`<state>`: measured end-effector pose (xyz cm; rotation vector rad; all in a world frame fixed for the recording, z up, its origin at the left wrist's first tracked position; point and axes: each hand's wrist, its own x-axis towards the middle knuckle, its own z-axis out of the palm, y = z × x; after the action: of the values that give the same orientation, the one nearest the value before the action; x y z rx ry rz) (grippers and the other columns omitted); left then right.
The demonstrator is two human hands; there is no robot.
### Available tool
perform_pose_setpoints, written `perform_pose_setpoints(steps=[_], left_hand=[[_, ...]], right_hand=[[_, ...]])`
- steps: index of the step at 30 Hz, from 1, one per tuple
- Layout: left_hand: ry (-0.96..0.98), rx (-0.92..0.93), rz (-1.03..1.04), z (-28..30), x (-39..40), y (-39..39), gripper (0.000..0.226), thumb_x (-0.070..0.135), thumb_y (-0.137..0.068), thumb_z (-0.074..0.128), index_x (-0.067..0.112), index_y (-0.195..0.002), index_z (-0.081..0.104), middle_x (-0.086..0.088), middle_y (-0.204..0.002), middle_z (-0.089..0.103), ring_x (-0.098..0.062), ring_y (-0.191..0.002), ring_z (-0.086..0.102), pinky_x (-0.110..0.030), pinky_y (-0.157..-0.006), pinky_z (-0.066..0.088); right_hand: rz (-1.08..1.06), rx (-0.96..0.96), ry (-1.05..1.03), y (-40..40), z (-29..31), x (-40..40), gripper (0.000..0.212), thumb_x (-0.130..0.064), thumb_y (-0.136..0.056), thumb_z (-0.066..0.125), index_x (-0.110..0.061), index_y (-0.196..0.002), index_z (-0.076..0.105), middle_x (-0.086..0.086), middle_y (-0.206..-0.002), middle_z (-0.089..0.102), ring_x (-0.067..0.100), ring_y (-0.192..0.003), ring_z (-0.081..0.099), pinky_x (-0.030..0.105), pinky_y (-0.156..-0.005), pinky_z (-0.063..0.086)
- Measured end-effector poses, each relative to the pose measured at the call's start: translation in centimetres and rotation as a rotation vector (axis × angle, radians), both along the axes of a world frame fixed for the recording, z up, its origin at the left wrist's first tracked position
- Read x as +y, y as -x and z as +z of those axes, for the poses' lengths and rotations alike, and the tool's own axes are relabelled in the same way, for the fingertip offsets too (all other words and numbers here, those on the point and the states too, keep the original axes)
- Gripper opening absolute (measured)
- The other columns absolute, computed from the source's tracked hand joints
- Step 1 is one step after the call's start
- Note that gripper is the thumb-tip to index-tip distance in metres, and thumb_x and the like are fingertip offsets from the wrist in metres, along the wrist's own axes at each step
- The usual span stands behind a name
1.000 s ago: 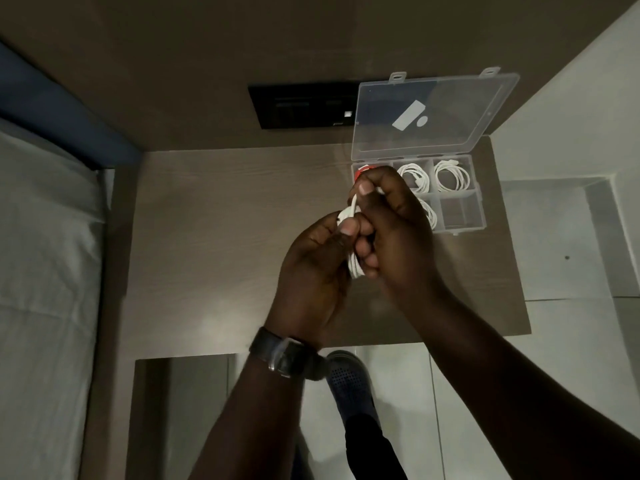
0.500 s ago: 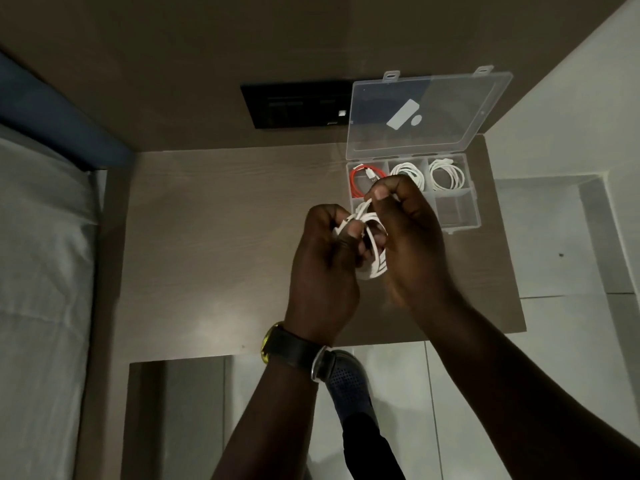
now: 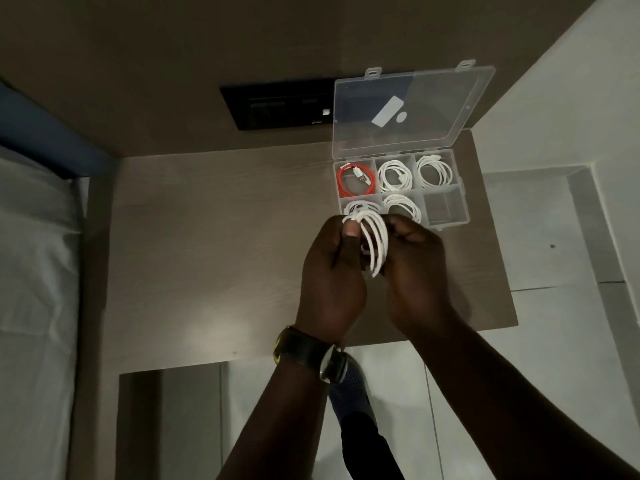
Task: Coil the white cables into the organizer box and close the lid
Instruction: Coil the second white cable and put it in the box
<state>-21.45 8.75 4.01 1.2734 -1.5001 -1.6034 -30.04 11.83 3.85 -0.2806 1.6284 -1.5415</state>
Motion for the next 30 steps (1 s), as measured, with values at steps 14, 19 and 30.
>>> perform_pose_setpoints(steps=[14, 19, 30], left_hand=[[0.343, -0.097, -0.185, -1.6, -0.1, 2.0, 0.027, 0.024, -0.103, 0.034, 0.008, -0.105, 0.056, -0.003, -0.093, 0.064, -0.019, -0.083, 0.063, -0.043, -0.072, 0.052], [0.216, -0.077, -0.082, -3.5, -0.3, 4.5, 0.026, 0.032, -0.1, 0.037, 0.007, -0.107, 0.043, -0.008, -0.087, 0.064, -0.027, -0.074, 0.065, -0.051, -0.067, 0.053], [0.342, -0.375, -0.377, -9.6, -1.4, 12.8, 0.032, 0.022, -0.093, 0.043, -0.003, -0.093, 0.063, -0.027, -0.095, 0.061, -0.041, -0.092, 0.056, -0.044, -0.081, 0.042]], right_hand=[[0.341, 0.001, -0.02, 4.6, -0.1, 2.3, 0.035, 0.013, -0.084, 0.056, -0.007, -0.109, 0.069, 0.014, -0.099, 0.074, 0.02, -0.093, 0.071, 0.027, -0.078, 0.058], [0.128, -0.35, 0.078, 7.1, -0.5, 3.2, 0.037, 0.01, -0.083, 0.055, -0.003, -0.118, 0.06, 0.009, -0.1, 0.075, 0.018, -0.087, 0.073, 0.027, -0.078, 0.059], [-0.057, -0.085, -0.096, 15.0, -6.2, 4.0, 0.023, 0.004, -0.094, 0.054, -0.012, -0.105, 0.068, 0.009, -0.103, 0.072, 0.021, -0.093, 0.07, 0.032, -0.081, 0.055]])
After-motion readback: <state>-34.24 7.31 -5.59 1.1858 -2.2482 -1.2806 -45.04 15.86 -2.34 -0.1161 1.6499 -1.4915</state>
